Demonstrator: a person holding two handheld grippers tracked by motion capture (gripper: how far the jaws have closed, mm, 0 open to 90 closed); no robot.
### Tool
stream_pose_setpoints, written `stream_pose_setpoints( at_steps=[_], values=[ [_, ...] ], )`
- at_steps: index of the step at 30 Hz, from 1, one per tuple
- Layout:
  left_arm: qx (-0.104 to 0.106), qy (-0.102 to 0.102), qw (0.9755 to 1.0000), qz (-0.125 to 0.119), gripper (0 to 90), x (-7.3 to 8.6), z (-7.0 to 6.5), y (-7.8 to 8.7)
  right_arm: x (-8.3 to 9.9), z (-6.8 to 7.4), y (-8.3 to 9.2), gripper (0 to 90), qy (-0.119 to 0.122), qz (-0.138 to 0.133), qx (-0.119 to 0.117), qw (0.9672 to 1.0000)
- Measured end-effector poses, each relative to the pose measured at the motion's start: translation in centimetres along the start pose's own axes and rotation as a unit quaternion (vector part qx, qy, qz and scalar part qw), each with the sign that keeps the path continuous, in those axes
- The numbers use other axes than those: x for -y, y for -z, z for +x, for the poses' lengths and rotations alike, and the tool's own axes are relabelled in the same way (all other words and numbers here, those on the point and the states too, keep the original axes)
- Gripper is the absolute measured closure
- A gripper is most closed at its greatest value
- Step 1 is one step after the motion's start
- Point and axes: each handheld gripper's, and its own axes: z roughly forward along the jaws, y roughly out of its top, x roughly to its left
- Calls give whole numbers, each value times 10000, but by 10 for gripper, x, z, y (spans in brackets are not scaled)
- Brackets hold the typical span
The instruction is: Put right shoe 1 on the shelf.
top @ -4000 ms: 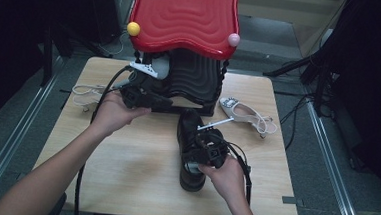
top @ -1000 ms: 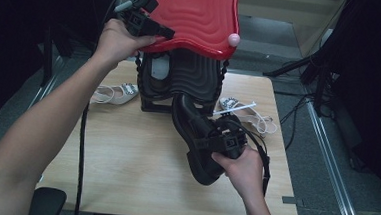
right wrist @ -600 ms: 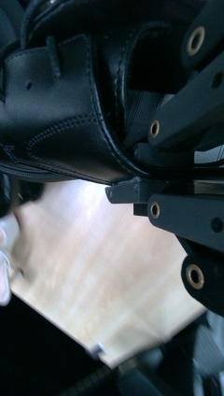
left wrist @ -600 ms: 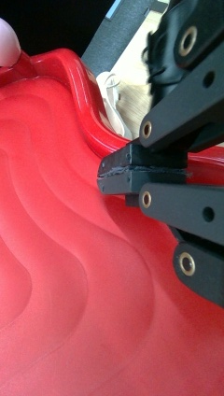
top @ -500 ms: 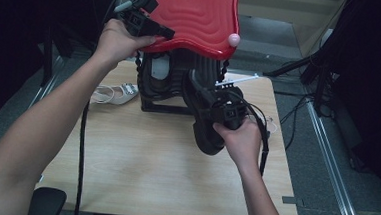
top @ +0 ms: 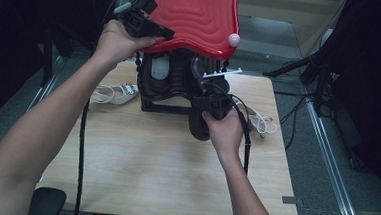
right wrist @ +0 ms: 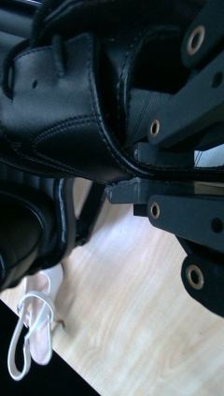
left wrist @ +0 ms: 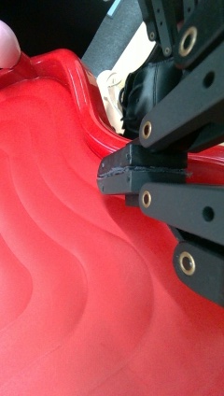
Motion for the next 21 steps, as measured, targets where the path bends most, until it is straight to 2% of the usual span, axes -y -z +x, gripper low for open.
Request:
stream_pose_setpoints(
  at_steps=[2,4,8,11,12,16,21],
  values=[
    [-5,-1,10000,-9,900,0,0,0,-2,2,-5,874,51,-57,100,9999],
    [-4,-7,10000,-11,900,0,0,0,-4,3,-10,872,100,-227,219,9995],
    [-7,-16,10000,-13,900,0,0,0,-10,1,-21,874,31,-385,198,9991],
    [-7,-25,10000,6,900,0,0,0,-15,5,-27,872,100,-455,315,9984],
    [-2,-21,10000,7,900,0,0,0,-17,6,-30,869,109,-560,355,9977],
    [-7,-14,10000,8,900,0,-1,0,-24,6,-38,869,84,-626,418,9971],
    [28,14,10000,15,900,0,0,0,-30,7,-48,864,169,-683,563,9959]
  ],
)
